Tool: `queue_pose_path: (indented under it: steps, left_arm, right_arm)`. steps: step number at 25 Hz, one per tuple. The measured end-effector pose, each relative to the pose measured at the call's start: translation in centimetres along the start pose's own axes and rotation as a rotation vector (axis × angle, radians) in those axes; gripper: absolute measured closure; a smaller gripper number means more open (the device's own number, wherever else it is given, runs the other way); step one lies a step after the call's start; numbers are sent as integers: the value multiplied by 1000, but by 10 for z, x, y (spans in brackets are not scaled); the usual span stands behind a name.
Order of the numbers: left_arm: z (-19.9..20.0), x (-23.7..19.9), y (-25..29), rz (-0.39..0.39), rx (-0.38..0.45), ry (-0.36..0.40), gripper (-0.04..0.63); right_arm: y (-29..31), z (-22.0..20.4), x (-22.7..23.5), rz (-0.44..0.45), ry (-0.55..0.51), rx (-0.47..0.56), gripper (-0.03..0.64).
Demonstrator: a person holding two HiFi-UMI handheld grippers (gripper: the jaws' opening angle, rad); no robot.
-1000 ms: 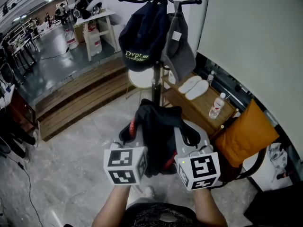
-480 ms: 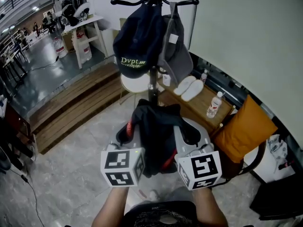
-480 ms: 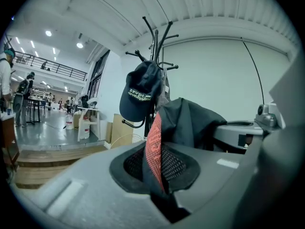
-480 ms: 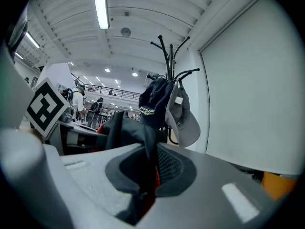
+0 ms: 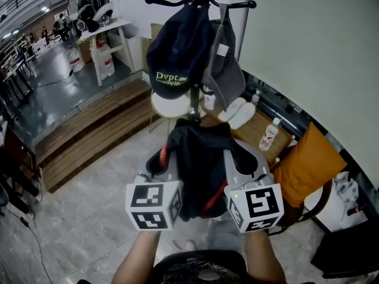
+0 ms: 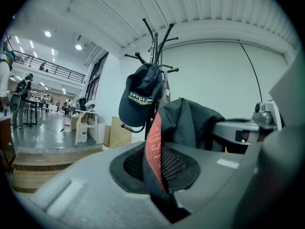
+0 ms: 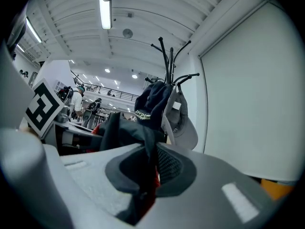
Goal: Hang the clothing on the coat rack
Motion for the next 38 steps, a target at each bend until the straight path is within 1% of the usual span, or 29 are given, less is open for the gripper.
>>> queue_pose_path:
  steps: [5,13,22,38]
  left_arm:
    - [5,1,5,-4,15,12,565]
    - [8,0,18,21,19,28,565]
    - [8,-4,38,42,11,40,565]
    - [11,-16,81,80,4,27,565]
  right_arm:
    - [4,3,7,-5,-13,25,591]
    - [18,2,17,13,-8,46,591]
    - [38,-6,27,19,-3,36,591]
    - [82,-17,46,52,15,29,591]
Point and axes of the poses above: the fingertips, and each gripper's own axes: y forward along the fingers, x to its right, z out of its top, the point moved 5 cm from there along -y, backward along the fingers, and after that the axes turned 3 degrees about z, right-handed, at the moved point
